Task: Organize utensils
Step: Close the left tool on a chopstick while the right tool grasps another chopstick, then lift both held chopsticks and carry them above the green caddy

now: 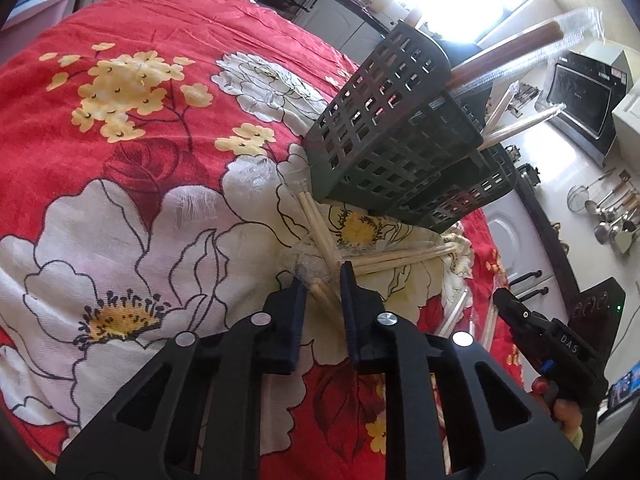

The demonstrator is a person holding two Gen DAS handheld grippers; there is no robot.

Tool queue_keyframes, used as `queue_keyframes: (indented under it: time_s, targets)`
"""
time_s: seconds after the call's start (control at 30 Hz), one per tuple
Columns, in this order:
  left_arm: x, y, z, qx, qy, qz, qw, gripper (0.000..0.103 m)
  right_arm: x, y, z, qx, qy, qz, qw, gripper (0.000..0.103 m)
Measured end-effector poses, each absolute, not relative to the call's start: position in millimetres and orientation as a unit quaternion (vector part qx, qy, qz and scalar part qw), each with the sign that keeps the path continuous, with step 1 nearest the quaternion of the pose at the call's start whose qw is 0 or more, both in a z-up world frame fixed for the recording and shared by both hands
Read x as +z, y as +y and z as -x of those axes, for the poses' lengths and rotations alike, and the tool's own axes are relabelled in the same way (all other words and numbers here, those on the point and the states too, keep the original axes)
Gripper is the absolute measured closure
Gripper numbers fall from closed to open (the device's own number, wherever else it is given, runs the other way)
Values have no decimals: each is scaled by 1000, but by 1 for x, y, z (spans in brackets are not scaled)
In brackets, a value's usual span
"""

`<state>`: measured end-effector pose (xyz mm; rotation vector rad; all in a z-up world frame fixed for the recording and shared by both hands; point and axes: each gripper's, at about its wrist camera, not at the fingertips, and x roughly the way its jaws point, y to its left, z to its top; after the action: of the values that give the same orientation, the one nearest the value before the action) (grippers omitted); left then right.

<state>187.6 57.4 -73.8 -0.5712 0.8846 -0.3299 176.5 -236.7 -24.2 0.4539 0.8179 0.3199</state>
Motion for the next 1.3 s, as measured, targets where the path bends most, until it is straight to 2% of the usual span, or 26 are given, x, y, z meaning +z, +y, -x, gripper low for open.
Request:
queue_keyframes:
  time_s: [0.57,1.3]
  targets:
    - [-21,82,-156,-160,346,280,881,97,22,-208,-160,210,337,-170,902,96]
    - [66,41,-127,-206,259,214,919,100,92,-191,-140,262,248,-130,924,98]
